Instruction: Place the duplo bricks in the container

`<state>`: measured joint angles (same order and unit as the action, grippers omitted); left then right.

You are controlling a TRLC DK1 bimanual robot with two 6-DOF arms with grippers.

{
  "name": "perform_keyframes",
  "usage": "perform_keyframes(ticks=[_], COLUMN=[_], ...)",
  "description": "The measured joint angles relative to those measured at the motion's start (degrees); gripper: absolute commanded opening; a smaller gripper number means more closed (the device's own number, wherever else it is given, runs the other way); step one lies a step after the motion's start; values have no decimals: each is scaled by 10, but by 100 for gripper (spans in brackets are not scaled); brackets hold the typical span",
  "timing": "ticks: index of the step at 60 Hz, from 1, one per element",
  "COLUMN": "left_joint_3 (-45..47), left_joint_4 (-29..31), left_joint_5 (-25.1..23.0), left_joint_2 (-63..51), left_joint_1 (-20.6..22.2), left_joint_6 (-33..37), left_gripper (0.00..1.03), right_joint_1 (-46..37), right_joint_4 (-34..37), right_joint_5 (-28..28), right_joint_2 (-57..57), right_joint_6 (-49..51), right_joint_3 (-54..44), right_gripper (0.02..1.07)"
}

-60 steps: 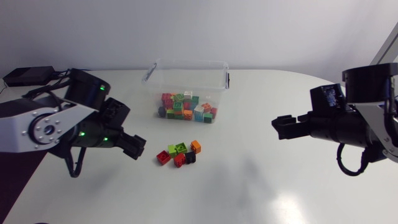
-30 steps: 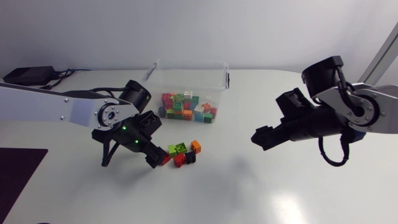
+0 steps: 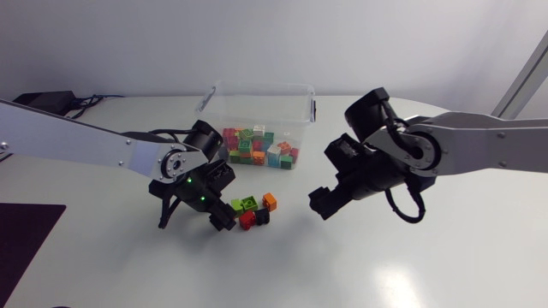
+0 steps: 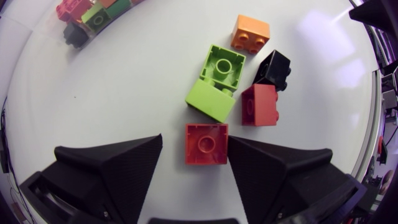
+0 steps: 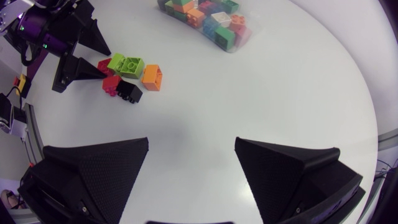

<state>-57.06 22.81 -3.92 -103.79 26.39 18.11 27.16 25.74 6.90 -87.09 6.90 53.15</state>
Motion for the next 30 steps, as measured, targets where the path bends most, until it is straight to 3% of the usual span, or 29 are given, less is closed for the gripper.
perform_keyframes(ticks=[11,30], left_joint_3=[-2,-2], left_joint_4=[0,14], left_joint_5=[-3,-3], left_joint_2=[-15,9], left_joint_1=[0,1], left_joint_6=[4,30], left_gripper=[34,32], right_joint_1=[23,67], right_joint_4=[-4,-6], right_joint_5=[-10,-28], right_joint_2=[-65,-164], right_joint_6=[-5,-38], right_joint_3=[45,136], right_gripper=[102,94])
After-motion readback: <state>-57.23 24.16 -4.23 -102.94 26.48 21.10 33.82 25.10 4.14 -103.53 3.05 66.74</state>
